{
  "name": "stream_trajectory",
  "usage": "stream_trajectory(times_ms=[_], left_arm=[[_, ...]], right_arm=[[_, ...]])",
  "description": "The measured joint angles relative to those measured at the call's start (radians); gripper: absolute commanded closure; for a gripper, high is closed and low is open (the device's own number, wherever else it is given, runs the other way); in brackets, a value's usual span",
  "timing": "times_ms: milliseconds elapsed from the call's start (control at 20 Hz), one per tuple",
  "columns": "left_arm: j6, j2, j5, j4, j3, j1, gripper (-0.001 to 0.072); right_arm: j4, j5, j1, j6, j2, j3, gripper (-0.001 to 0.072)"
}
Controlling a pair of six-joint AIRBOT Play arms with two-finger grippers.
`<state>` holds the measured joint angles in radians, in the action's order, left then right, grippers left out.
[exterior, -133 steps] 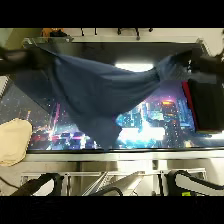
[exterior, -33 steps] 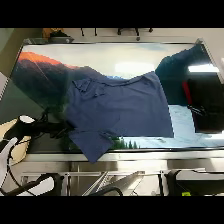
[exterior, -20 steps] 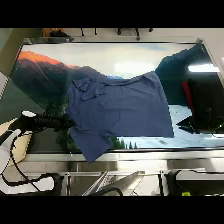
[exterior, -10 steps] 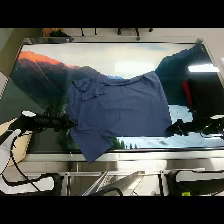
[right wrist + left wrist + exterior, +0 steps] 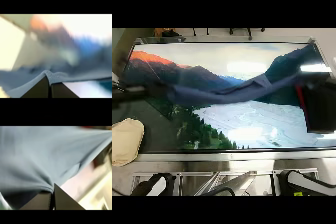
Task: Fold the shirts.
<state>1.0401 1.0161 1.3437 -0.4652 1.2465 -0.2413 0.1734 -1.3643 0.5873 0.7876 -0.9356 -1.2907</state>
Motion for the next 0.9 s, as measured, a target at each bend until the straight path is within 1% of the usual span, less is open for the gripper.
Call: stream_trajectory(times_ms=[100,150,200,300,400,500,550,650,750,900], left_arm=[[-0.001,-0.098,-0.026,0.031,0.257,0.0,0.0692],[0.018,-0.144,-0.059,0.01,0.392,0.0,0.0692],[0.04,-0.18,-0.087,-0.039,0.5,0.0,0.0692],[0.11,-0.267,-0.162,-0.22,0.699,0.002,0.0693],[0.16,-0.34,-0.221,-0.391,0.776,0.016,0.0693],[0.192,-0.4,-0.256,-0.523,0.762,0.056,0.0693],[0.2,-0.417,-0.265,-0.563,0.732,0.083,0.0693],[0.208,-0.422,-0.27,-0.623,0.65,0.153,0.0693],[0.211,-0.388,-0.269,-0.668,0.565,0.231,0.0693],[0.217,-0.276,-0.267,-0.71,0.444,0.322,0.0693]], right_arm=[[-0.077,0.108,0.0,-0.023,0.096,-0.195,0.0693],[-0.089,0.167,0.0,-0.032,0.14,-0.29,0.0693],[-0.085,0.215,0.0,-0.037,0.174,-0.366,0.0693],[-0.048,0.298,0.0,-0.042,0.244,-0.518,0.0693],[0.0,0.341,0.0,-0.04,0.285,-0.6,0.0693],[0.03,0.354,0.0,-0.026,0.3,-0.646,0.0693],[0.043,0.35,0.0,-0.016,0.295,-0.658,0.0693],[0.042,0.298,0.0,0.004,0.259,-0.673,0.0693],[0.016,0.207,-0.001,0.03,0.198,-0.67,0.0693],[-0.01,0.102,-0.003,0.062,0.096,-0.595,0.0693]])
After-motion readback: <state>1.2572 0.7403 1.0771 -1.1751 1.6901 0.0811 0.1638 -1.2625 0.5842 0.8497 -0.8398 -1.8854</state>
